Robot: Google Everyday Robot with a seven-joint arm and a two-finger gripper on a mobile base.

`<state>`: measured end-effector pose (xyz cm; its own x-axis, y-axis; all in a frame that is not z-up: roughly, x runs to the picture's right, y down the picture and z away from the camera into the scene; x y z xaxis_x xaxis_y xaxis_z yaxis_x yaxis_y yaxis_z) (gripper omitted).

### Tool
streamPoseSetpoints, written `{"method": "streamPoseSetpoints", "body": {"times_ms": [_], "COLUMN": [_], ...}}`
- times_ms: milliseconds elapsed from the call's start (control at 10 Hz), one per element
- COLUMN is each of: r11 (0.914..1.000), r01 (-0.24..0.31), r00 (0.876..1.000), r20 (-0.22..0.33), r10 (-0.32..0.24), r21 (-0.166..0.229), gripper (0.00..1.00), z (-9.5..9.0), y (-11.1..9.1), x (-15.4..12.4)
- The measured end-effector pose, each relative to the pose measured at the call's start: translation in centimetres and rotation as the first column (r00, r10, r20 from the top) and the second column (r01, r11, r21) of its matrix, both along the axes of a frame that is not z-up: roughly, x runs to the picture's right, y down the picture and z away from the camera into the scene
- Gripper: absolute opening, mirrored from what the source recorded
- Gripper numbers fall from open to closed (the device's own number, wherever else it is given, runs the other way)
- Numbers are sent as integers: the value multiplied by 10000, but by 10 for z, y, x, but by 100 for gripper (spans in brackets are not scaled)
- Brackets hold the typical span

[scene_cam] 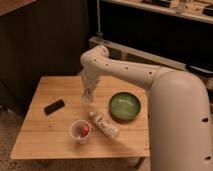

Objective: Place the white sponge in the ceramic bowl

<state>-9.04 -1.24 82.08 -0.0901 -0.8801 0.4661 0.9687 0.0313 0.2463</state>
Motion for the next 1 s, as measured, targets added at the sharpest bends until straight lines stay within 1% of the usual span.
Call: {"method": "streamPoseSetpoints", "body": {"times_ms": [100,400,500,600,1000], "r11": [9997,9982,9965,9951,9889], "r01": [-228,-597,-833,-984,-1464], "r00": [9997,9978,9957,9940,9875], "r20": [-124,-278,-402,-468,-552], "r10": [228,598,836,989,1476], "r21": [22,30,98,122,257], "gripper": [11,11,11,11,11], "z": [2,5,7,7,3], "y": [-4,-9,-17,-21,-28], "x": [13,22,32,38,55]}}
